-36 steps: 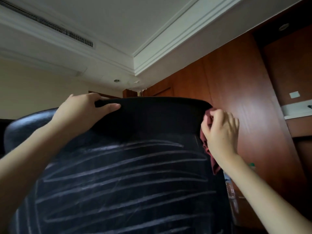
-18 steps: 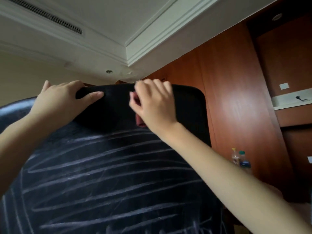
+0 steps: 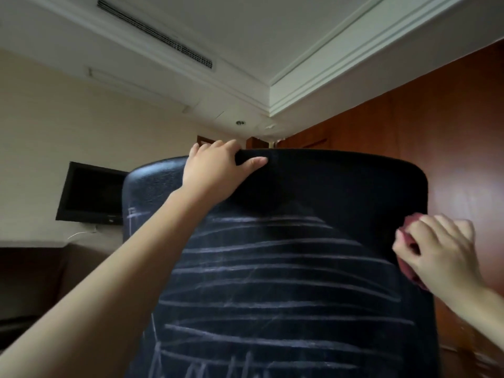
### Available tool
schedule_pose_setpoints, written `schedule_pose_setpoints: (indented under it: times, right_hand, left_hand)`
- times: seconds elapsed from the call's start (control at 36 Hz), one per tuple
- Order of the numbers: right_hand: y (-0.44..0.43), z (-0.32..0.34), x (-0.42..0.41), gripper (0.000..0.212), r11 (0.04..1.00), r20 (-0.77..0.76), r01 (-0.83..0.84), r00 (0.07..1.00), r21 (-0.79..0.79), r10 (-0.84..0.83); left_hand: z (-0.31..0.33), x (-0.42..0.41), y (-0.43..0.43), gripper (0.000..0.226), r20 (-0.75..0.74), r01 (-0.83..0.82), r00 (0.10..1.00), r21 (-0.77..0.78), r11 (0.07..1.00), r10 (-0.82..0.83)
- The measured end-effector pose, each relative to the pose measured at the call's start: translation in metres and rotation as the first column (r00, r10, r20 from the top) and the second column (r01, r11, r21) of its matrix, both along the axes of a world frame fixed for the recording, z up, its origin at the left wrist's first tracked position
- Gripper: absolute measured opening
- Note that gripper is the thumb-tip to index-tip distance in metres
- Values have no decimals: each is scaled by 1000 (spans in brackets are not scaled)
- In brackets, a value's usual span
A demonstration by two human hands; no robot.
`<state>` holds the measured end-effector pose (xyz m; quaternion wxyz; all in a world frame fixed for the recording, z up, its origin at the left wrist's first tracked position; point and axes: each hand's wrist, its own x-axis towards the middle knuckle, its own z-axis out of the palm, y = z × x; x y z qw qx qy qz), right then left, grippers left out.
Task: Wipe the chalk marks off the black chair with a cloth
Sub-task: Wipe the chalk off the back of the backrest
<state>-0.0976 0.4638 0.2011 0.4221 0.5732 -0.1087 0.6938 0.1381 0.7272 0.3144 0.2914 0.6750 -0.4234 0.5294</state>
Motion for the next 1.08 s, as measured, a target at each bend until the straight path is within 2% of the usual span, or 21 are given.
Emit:
schedule_pose_setpoints:
  times: [0.06, 0.14, 0.22, 0.33, 0.44, 0.56, 0.67, 0.75, 0.86, 0.94, 1.08]
  right_hand:
    - [0, 5, 5, 27, 1000, 4, -19, 1000, -21, 19]
    - [19, 27, 28, 22, 986, -8, -103, 995, -134, 103]
    - [53, 51, 61, 15, 955, -28, -192, 981, -225, 191]
    - [89, 70, 97, 11, 931, -50, -249, 968, -266, 245]
    - [80, 57, 90, 17, 924, -80, -288, 958, -251, 277]
    - [40, 17, 57, 16, 950, -136, -251, 964, -186, 228]
    - [-5, -24, 17, 18, 978, -107, -188, 978, -91, 178]
    - [-14, -33, 6, 19, 987, -84, -154, 985, -47, 150]
    - [7, -4, 31, 19, 973, -79, -198, 979, -122, 189]
    - [48, 34, 64, 14, 947, -68, -252, 968, -201, 243]
    - [118, 74, 118, 10, 916, -71, -324, 946, -237, 316]
  left_hand:
    - [-3, -5, -4, 71, 5, -41, 999, -16, 999, 41]
    - [-5, -9, -9, 73, 31, -86, 996, -36, 996, 87]
    - [-5, -10, -10, 74, 52, -96, 994, -56, 994, 99]
    - [-6, -7, -7, 78, 71, -83, 994, -78, 994, 89]
    - [-6, -5, -2, 76, 84, -42, 995, -72, 997, 48]
    - [-6, -6, 0, 75, 95, -35, 995, -62, 997, 41]
    - [-9, -12, -3, 77, 108, -54, 992, -80, 995, 63]
    - [-10, -18, -8, 67, 135, -82, 986, -92, 992, 94]
    - [-10, -23, -15, 67, 164, -118, 978, -93, 989, 132]
    - [-10, -26, -19, 66, 174, -134, 973, -105, 985, 151]
    - [-11, -30, -20, 67, 188, -115, 972, -137, 984, 139]
